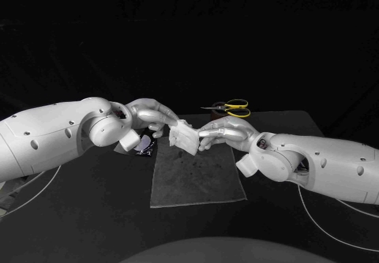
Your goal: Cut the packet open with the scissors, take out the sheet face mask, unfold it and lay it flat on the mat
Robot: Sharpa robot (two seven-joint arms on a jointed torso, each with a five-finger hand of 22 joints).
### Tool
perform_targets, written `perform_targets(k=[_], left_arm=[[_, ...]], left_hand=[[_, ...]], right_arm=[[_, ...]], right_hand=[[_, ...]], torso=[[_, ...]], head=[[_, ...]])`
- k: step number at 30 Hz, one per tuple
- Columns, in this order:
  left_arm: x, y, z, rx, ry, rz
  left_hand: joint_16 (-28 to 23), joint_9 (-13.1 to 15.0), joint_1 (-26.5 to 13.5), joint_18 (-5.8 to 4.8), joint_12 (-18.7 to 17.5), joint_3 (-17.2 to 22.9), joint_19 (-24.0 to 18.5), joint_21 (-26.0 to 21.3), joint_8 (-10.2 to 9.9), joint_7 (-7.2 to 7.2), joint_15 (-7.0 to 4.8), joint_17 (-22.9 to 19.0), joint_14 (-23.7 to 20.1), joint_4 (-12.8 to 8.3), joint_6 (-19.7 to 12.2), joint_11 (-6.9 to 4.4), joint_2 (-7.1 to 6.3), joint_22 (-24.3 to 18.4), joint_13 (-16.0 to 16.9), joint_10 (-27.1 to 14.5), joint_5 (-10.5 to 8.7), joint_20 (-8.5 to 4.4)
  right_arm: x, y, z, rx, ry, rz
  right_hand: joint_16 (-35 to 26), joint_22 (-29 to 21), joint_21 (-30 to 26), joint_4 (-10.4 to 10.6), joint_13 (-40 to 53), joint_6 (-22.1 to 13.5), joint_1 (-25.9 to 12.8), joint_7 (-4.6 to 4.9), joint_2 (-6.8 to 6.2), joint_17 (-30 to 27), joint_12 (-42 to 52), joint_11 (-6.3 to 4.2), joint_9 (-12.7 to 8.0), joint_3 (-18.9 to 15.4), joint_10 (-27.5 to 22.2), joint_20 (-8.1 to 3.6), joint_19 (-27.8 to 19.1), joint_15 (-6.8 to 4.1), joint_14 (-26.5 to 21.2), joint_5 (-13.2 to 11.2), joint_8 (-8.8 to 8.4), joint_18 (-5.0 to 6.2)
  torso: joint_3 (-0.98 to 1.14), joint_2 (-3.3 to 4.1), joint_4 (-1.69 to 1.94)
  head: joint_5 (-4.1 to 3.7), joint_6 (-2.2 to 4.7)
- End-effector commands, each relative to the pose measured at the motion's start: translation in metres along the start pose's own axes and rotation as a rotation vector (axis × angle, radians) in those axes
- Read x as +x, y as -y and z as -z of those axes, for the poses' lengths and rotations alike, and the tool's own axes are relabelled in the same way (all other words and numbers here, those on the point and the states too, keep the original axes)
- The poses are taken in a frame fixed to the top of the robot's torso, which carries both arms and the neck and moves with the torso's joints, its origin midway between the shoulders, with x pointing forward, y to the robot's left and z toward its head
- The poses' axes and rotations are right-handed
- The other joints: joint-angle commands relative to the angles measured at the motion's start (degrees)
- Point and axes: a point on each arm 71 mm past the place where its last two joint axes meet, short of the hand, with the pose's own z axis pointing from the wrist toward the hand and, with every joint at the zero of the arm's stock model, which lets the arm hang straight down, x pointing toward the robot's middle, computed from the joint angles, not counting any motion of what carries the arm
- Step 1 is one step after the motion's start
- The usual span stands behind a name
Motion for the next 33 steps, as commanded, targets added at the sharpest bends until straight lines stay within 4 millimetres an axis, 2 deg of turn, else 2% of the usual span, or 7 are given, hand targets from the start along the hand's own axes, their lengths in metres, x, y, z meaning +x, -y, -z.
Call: perform_targets(k=[1, 9, 20, 33], left_arm=[[0.0003, 0.0003, -0.0004, 0.0, -0.001, 0.003], [-0.0008, -0.0003, -0.0003, -0.004, 0.008, 0.001], [-0.0022, -0.0008, -0.0001, -0.004, 0.022, 0.001], [-0.0023, 0.0006, -0.0003, 0.012, 0.041, -0.012]], left_hand=[[-0.1, 0.1, 0.7, 0.22, -0.4, -0.4, -0.2, -0.2, -0.3, -0.13, 0.15, 0.1, -0.2, 0.0, 0.5, -0.18, -0.08, 0.1, -0.1, 0.0, 0.13, 0.17], [-0.1, 0.0, 1.0, 0.31, -0.6, -0.8, -0.5, -0.5, -0.5, -0.08, 0.15, -0.2, -0.3, -0.1, 0.3, -0.16, -0.27, -0.4, -0.2, 0.0, 0.13, 0.17], [-0.4, -1.6, 1.6, 0.47, -1.8, -2.0, -1.4, -1.2, -3.0, 0.52, 0.6, -1.8, -1.4, 0.7, -1.8, 0.41, -0.77, -1.5, -0.9, -0.6, 0.13, 0.46], [-0.6, -1.9, 1.7, 0.69, -2.1, -2.4, -2.3, -1.8, -3.2, 0.6, 0.74, -3.4, -2.4, 0.8, -1.8, 0.57, -1.09, -2.6, -1.1, -0.8, 0.13, 0.58]], right_arm=[[0.001, -0.0021, 0.0, -0.016, -0.014, -0.004], [0.0006, -0.0023, 0.0002, -0.017, -0.013, -0.004], [-0.0011, -0.0021, 0.0003, -0.017, -0.006, -0.003], [-0.0037, -0.0016, 0.0002, -0.013, 0.007, 0.0]], right_hand=[[0.3, 0.0, 0.3, -0.1, 0.0, -0.1, 0.2, -0.36, 0.23, 0.0, 0.3, 0.0, 4.2, 0.2, 0.1, 0.0, -0.3, 0.08, 0.4, 0.4, 2.78, 0.63], [0.3, 0.2, 0.4, 0.0, 0.1, -0.1, 0.1, -0.35, 0.13, 0.1, 0.3, 0.01, 4.3, 0.5, 0.1, 0.01, -0.4, 0.09, 0.3, 0.4, 2.84, 0.61], [0.3, 0.2, 0.4, 0.0, 0.1, -0.1, 0.1, -0.35, 0.13, 0.1, 0.3, 0.01, 4.3, 0.5, 0.1, 0.01, -0.4, 0.09, 0.3, 0.4, 2.84, 0.61], [0.3, 0.4, 0.6, 0.0, 0.2, -0.2, 0.1, -0.34, 0.03, 0.2, 0.3, 0.01, 4.3, 0.8, 0.1, 0.01, -0.6, 0.09, 0.3, 0.4, 2.91, 0.61]], torso=[[-0.01, 0.03, -0.02], [0.01, -0.02, 0.0], [0.0, 0.01, -0.01], [-0.01, -0.02, -0.01]], head=[[0.08, 0.06], [0.07, -0.03], [0.04, -0.07], [0.07, -0.22]])
